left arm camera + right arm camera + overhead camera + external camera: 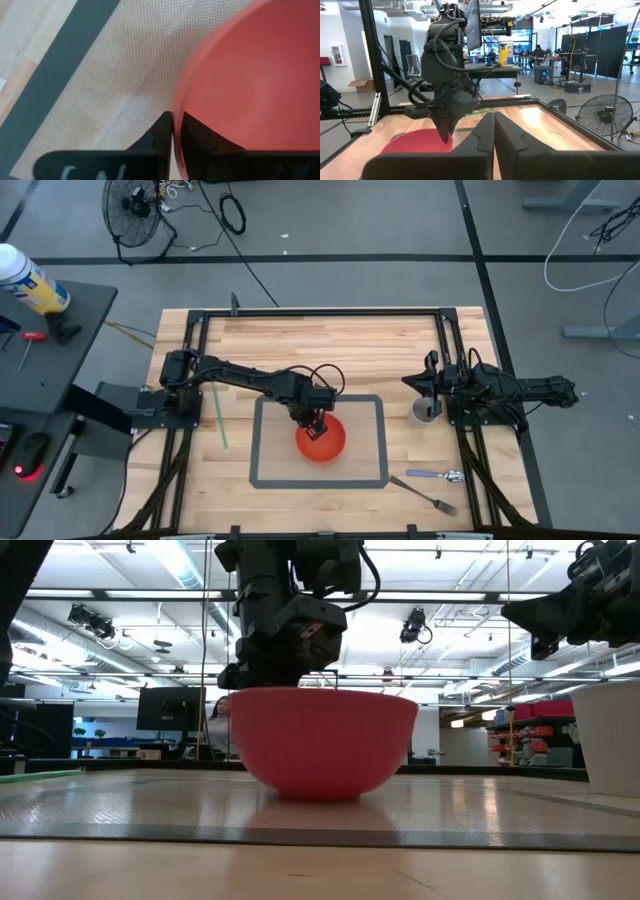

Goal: Pick & Place Utensil
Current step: Put the orange bowl in the middle of the placemat, then put the blue spoon into the orange bowl

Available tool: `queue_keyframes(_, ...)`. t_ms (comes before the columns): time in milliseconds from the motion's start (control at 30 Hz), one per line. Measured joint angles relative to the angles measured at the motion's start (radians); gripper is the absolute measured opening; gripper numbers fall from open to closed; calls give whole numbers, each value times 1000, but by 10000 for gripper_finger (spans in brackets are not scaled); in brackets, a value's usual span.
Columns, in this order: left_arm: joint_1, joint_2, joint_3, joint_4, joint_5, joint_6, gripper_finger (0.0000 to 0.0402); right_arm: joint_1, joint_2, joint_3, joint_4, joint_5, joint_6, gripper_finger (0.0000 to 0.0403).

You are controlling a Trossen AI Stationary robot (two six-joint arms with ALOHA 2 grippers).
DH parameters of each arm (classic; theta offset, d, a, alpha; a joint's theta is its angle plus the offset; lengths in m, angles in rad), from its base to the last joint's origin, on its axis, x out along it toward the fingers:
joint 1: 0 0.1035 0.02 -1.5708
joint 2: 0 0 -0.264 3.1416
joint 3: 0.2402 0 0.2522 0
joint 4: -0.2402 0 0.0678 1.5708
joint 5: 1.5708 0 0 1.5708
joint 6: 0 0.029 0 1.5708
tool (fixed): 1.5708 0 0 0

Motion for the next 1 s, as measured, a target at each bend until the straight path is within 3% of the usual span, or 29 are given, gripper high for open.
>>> queue_keyframes(300, 2, -1, 0, -1, 7, -6, 114, 0, 0, 0, 0, 0, 0, 13)
queue_keyframes(433, 12, -13, 7, -27, 38, 9, 130, 0, 0, 0, 1, 0, 0, 13)
queue_keyframes(533, 25, -47, 48, -122, 2, 57, 133, 0, 0, 0, 0, 0, 0, 13)
queue_keyframes(667, 22, -147, 106, -263, -148, 80, 133, 0, 0, 0, 0, 0, 0, 13)
queue_keyframes(767, -32, -280, 107, -280, -292, 75, 133, 0, 0, 0, 0, 0, 0, 13)
queue_keyframes(1000, -327, -582, -56, -57, -675, 38, 132, 0, 0, 0, 1, 0, 0, 13)
